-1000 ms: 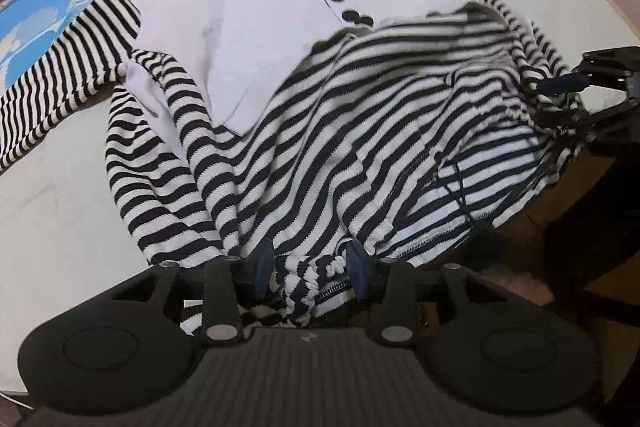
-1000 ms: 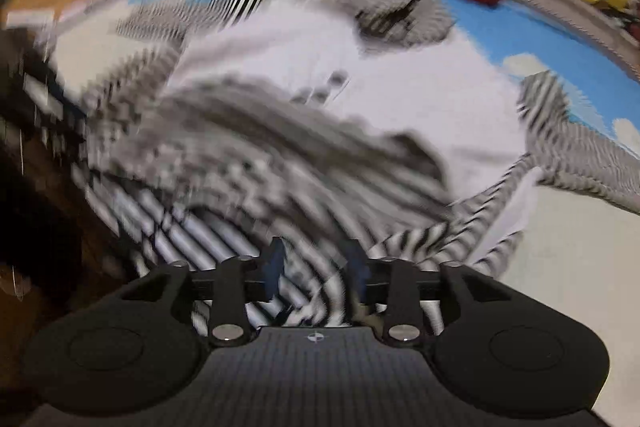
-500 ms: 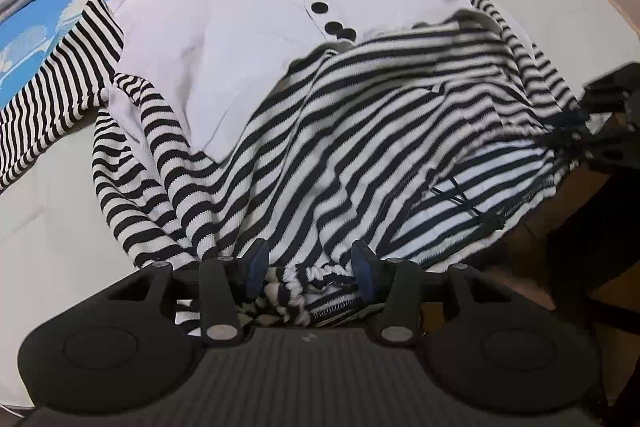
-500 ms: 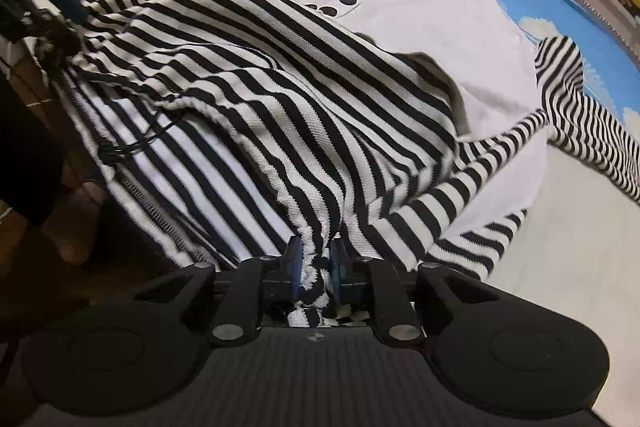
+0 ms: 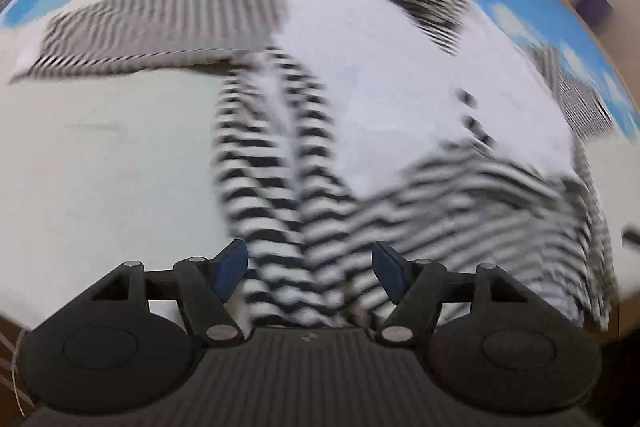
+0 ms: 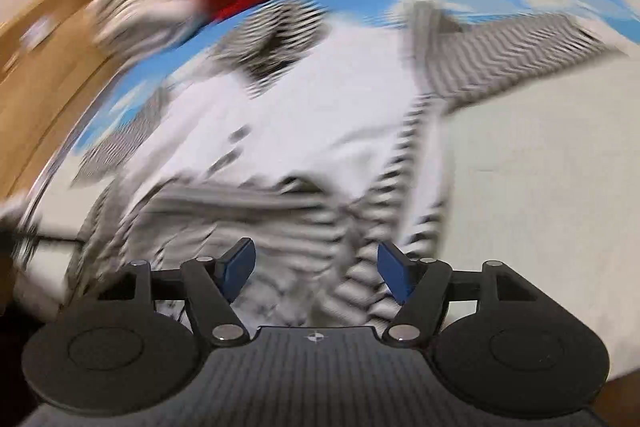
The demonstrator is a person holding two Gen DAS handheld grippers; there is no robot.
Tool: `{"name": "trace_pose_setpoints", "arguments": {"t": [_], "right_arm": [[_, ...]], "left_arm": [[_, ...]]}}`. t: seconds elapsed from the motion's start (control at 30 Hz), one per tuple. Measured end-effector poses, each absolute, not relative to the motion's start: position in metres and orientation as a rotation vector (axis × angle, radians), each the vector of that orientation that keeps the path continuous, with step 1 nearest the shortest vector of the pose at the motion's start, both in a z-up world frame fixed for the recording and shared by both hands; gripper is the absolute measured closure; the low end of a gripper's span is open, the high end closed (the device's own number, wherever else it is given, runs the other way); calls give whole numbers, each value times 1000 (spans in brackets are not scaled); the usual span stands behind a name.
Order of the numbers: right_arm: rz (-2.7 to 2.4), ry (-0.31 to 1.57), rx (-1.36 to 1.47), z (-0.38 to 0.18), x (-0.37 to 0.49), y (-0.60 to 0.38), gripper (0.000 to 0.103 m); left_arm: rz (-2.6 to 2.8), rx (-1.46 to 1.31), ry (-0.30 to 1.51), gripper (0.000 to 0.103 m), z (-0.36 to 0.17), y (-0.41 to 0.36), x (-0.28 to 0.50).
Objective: Fold small clothes
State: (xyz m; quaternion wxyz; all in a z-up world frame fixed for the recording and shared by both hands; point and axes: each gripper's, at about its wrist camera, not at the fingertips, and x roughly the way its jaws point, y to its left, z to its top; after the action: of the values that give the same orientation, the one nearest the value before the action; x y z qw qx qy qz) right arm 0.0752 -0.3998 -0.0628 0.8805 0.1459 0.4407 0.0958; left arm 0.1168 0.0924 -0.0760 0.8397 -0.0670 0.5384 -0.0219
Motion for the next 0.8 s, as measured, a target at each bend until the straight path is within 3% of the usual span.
{"name": "trace_pose_setpoints", "arguments": {"t": [0.23,0.3,0.33,0.37,0.43,0.47,0.63,0.8], "right_arm": [[11,1143,291,-114,98,-400,35],[31,1131,235,-114,98,-391,60],[53,1126,222,-113,98,-387,90],[66,1123,226,-112,99,-386,95],[76,1102,229,-108,98,-387,96],[76,1093,222,-105,99,-387,96],[-82,1042,221,-97,99,-417,97],[-148,1048,198,-103,99,-428,96]], "left_arm": [[63,-138,1271,28,-104,103,126],[55,-141,1282,31,-107,104,124],[38,-147,1285,42,-108,104,124],[18,-151,1288,67,-108,102,124],[-27,-141,1294,88,-110,95,123],[-38,-120,1286,92,-109,92,121],[-138,-98,1282,96,-106,76,113],[-142,-11,1333,93,-115,68,111]]}}
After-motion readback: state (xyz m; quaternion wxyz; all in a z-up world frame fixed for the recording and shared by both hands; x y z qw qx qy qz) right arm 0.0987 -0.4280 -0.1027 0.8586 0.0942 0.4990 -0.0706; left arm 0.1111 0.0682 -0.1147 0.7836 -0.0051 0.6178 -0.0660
